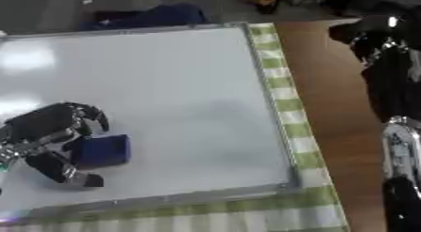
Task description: Wipe the whiteboard clean with a brush.
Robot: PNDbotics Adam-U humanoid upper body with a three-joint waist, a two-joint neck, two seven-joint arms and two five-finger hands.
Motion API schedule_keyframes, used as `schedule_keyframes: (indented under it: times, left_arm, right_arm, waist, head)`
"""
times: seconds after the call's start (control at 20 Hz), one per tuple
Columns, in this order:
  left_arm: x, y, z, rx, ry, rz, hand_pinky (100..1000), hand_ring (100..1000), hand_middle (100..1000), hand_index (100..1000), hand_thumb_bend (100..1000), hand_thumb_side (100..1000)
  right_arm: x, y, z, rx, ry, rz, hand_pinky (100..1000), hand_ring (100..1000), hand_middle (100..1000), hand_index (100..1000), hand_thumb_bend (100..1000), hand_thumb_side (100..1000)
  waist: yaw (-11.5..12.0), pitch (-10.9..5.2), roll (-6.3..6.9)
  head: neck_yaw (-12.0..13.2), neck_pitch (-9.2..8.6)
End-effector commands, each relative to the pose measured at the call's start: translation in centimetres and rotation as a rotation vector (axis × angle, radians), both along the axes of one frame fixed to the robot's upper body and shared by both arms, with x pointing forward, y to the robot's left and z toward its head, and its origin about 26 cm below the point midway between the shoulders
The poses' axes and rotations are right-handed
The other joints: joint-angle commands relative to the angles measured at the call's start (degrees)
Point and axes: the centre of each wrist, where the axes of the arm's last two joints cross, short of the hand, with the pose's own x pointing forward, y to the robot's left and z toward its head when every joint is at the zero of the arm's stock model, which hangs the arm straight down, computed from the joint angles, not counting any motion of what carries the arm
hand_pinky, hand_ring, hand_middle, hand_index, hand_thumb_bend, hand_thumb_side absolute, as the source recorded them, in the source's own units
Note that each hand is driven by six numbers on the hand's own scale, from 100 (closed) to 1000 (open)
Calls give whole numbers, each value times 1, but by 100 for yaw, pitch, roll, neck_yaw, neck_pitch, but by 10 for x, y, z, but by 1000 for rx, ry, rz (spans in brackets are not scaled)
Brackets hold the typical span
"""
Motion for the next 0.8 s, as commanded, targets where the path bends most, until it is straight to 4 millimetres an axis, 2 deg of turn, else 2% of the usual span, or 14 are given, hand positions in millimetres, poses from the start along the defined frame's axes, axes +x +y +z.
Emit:
schedule_keyframes:
  times: [0.05,0.2,0.5,0.65,0.8]
  left_arm:
    - [2,0,8,150,-11,-97,678,731,609,119,605,747]
    - [3,0,7,147,-3,-90,664,716,590,118,450,767]
    - [3,1,8,125,-8,-79,652,704,572,119,262,717]
    - [3,1,9,113,-17,-79,648,700,567,118,235,691]
    - [3,1,10,117,-23,-85,650,701,576,116,336,638]
  right_arm:
    - [-3,-1,9,-26,-30,-5,819,722,539,635,410,815]
    - [-3,-1,9,-25,-29,-5,820,722,539,635,412,813]
    - [-2,-1,8,-28,-26,-2,822,722,538,634,414,817]
    - [-2,-1,8,-29,-25,-1,823,721,537,634,416,818]
    - [-2,-1,8,-32,-24,0,824,721,536,633,418,818]
  waist:
    - [-19,-95,-17]
    - [-27,-90,-20]
    - [-25,-89,-25]
    - [-30,-84,-24]
    - [-32,-77,-26]
  head:
    - [18,-58]
    - [22,-72]
    - [23,-105]
    - [17,-114]
    - [13,-116]
